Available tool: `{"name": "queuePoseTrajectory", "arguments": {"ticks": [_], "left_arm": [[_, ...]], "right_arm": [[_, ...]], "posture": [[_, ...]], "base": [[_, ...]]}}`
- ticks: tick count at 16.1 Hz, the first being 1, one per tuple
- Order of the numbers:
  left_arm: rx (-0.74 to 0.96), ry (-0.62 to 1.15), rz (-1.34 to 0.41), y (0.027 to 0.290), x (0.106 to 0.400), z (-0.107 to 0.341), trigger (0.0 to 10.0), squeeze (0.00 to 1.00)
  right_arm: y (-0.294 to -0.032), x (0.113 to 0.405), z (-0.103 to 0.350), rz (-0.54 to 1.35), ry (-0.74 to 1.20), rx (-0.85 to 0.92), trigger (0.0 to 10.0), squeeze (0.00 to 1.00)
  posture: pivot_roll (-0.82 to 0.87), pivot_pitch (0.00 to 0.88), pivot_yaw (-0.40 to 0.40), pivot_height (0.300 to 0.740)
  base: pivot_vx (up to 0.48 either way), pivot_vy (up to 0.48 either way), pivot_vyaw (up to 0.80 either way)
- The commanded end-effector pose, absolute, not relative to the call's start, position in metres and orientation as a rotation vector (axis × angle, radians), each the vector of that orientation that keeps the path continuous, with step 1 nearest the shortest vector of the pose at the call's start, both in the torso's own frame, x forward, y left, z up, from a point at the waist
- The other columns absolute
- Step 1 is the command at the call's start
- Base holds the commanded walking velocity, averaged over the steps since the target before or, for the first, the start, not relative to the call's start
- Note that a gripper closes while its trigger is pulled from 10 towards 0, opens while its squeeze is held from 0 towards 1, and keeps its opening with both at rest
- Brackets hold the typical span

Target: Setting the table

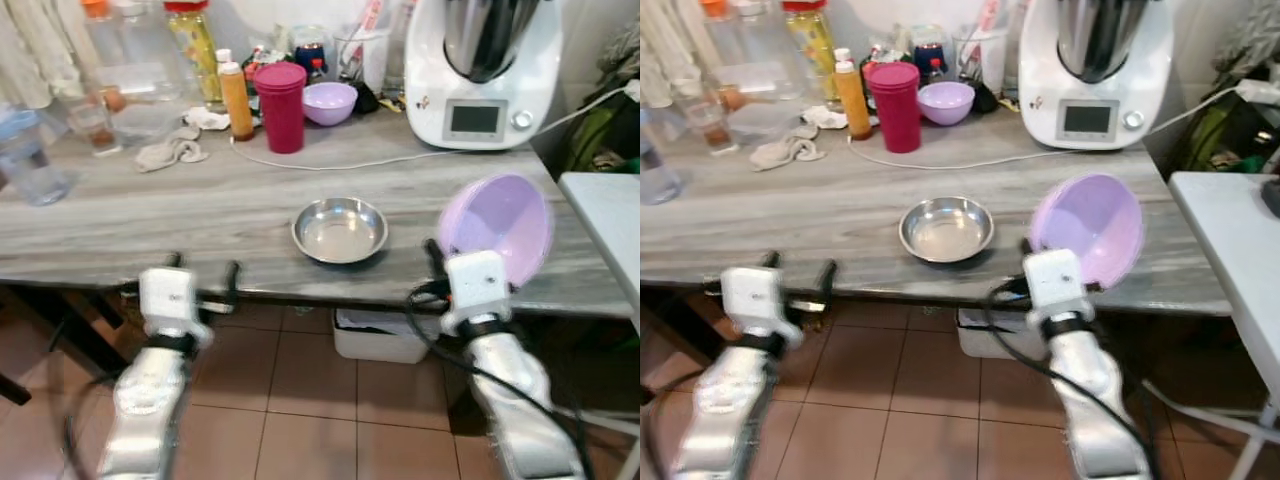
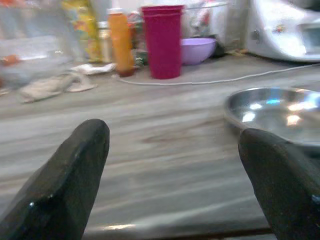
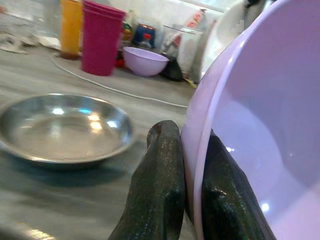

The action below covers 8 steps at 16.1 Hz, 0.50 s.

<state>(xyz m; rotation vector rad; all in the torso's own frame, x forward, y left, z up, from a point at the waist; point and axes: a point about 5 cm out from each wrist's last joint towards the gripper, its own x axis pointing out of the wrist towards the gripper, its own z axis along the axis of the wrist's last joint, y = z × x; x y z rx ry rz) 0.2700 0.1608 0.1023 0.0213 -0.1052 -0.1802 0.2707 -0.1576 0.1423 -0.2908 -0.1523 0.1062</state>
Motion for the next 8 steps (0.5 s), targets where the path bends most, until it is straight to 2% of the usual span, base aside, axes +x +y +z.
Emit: {"name": "queuePoseTrajectory", "arguments": {"ticks": [1, 6, 8], "left_arm": [[0.039, -0.112, -0.157, 0.1710, 0.2709, 0.1052, 10.0, 0.00], [0.039, -0.115, -0.170, 0.1697, 0.2718, 0.1056, 10.0, 0.00], [0.039, -0.114, -0.174, 0.1690, 0.2723, 0.1057, 10.0, 0.00]], "right_arm": [[-0.1492, 0.2711, 0.1500, 0.126, -0.193, -0.279, 10.0, 0.00], [-0.1488, 0.2714, 0.1506, 0.124, -0.196, -0.276, 10.0, 0.00], [-0.1487, 0.2720, 0.1504, 0.125, -0.195, -0.274, 10.0, 0.00]], "posture": [[-0.26, 0.056, 0.027, 0.740], [-0.26, 0.056, 0.030, 0.740], [-0.26, 0.056, 0.029, 0.740]], "base": [[0.307, 0.000, 0.00], [0.316, 0.000, 0.46], [0.321, 0.000, 0.00]]}}
